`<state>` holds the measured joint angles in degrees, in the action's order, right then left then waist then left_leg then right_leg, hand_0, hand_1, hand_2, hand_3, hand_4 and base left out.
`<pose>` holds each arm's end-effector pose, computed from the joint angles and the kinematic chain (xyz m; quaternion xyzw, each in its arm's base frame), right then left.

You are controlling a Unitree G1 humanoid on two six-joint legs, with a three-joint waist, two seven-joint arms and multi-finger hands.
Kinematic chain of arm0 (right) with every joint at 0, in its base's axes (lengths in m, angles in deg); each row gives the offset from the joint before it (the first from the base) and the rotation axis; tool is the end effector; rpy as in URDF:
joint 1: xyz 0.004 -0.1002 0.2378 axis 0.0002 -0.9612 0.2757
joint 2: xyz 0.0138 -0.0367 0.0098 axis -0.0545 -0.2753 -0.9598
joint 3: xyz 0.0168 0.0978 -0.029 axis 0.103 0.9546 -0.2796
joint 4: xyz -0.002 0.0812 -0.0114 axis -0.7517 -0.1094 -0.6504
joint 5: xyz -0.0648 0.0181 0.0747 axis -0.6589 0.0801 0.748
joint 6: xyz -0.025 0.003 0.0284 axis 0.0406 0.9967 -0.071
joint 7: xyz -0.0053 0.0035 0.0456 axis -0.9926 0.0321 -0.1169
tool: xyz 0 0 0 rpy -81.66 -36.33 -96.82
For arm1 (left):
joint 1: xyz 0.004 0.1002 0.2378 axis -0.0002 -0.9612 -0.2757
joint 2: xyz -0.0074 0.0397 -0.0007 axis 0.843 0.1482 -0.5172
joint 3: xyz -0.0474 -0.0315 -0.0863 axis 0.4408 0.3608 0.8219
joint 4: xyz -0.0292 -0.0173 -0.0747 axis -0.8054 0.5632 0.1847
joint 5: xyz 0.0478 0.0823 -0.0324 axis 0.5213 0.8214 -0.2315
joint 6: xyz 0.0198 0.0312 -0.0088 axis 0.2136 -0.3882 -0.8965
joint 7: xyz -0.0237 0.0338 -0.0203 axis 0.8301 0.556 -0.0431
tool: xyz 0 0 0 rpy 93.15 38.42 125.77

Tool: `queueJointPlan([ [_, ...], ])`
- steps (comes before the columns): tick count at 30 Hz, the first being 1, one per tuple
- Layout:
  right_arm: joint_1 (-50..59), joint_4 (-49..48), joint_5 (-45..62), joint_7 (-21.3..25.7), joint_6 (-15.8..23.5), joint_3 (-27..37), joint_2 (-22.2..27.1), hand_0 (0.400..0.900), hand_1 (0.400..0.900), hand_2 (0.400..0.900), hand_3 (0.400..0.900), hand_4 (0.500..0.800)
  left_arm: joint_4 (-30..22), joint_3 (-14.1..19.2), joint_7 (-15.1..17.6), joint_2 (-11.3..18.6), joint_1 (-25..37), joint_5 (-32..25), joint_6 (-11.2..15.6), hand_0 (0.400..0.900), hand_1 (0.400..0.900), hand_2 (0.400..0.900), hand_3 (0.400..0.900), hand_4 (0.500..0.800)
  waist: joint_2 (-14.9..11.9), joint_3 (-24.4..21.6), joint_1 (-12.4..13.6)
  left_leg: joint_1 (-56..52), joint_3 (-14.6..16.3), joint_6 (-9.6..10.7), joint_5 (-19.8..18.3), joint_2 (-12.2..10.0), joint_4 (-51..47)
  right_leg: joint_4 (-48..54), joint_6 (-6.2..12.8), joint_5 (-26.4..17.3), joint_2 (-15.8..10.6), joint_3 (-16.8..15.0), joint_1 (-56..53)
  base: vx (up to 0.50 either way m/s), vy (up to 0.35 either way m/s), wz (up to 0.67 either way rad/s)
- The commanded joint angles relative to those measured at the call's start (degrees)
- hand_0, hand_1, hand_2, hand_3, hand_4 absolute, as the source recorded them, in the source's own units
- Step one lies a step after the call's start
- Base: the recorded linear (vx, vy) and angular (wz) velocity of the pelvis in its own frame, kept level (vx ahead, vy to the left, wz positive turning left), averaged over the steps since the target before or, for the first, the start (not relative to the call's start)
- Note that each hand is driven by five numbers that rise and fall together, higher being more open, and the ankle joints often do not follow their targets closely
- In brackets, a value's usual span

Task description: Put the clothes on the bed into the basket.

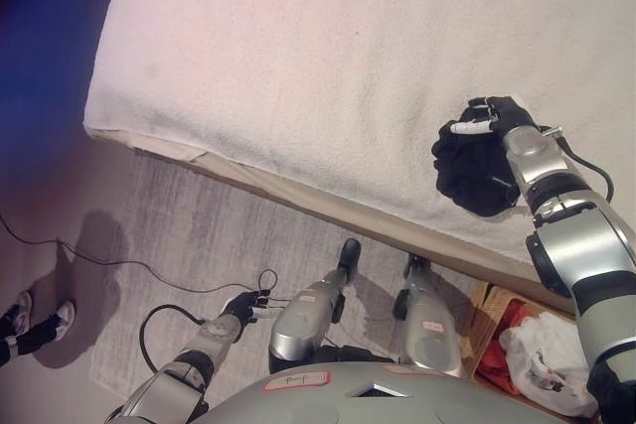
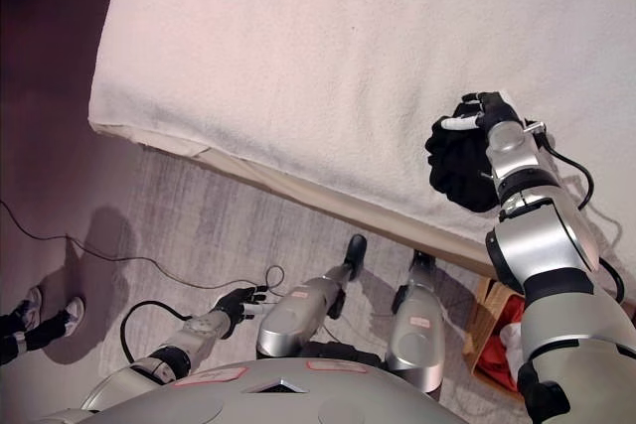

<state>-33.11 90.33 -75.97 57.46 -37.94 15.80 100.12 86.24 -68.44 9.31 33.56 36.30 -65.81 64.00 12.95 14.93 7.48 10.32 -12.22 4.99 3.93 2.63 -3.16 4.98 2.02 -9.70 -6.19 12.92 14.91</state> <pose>0.3227 -0.2761 0.0909 -0.3323 0.2556 -0.0868 0.9037 0.1011 0.2040 -0.1112 0.1460 0.5392 -0.0865 0.8249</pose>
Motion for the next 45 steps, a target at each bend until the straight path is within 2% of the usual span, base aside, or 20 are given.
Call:
queueJointPlan([
  [1,-0.32,4.52,1.03,0.10,-0.43,-0.90,-0.67,0.400,0.400,0.400,0.400,0.500,6.27,-1.94,0.89,1.29,-0.29,1.04,-1.36,0.900,0.900,0.900,0.900,0.800,-0.16,-1.23,-1.19,1.94,3.77,-0.58,-0.26,-0.13,-1.84,-1.40,3.89,6.46,-3.60,-3.05,-2.07,-0.01,0.005,-0.04],
  [19,-0.04,3.93,0.53,0.20,-0.63,-1.57,-1.86,0.400,0.400,0.400,0.400,0.500,8.56,-1.07,1.69,1.43,2.30,1.07,-1.56,0.900,0.900,0.900,0.900,0.800,-1.59,-2.05,-2.62,1.39,4.62,-0.69,-0.52,-0.56,-1.84,-1.80,3.69,6.33,-3.54,-3.73,-2.05,-0.01,0.006,-0.02],
  [26,3.73,3.31,-2.26,-0.56,-1.10,-4.33,0.24,0.400,0.400,0.400,0.400,0.500,10.16,-0.40,1.60,2.01,2.99,2.11,-1.75,0.900,0.900,0.900,0.900,0.800,-4.48,-3.05,-3.46,-0.23,5.97,-1.11,-1.71,-0.99,-1.52,-2.09,3.71,6.18,-3.15,-4.68,-2.83,-0.01,0.005,-0.17],
  [31,7.42,1.40,-4.56,-1.62,-1.09,-7.48,2.91,0.400,0.400,0.400,0.400,0.500,11.55,1.15,1.18,3.17,2.80,2.72,-1.82,0.900,0.900,0.900,0.900,0.800,-9.16,-5.33,-4.71,-3.66,9.36,-2.01,-4.34,-1.64,-0.81,-2.40,4.02,6.14,-2.08,-7.70,-4.19,0.04,0.006,-0.51],
  [37,11.52,0.65,-7.25,-3.92,-1.08,-10.61,6.00,0.400,0.400,0.400,0.400,0.500,13.16,3.50,0.52,4.98,1.87,3.79,-2.22,0.900,0.900,0.900,0.900,0.800,-12.69,-9.19,-6.72,-8.16,14.62,-2.73,-7.03,-2.17,-0.22,-2.31,4.74,5.83,-0.55,-12.55,-5.64,0.05,0.041,-0.65],
  [45,12.46,2.30,-8.90,-5.93,-1.19,-11.38,12.17,0.400,0.400,0.400,0.400,0.500,13.45,4.94,-0.06,6.79,2.07,4.43,-2.26,0.900,0.900,0.900,0.900,0.800,-14.34,-12.76,-9.63,-12.63,19.97,-3.72,-9.53,-2.23,0.43,-2.63,5.96,5.11,0.99,-17.78,-6.75,0.02,0.045,-0.55],
])
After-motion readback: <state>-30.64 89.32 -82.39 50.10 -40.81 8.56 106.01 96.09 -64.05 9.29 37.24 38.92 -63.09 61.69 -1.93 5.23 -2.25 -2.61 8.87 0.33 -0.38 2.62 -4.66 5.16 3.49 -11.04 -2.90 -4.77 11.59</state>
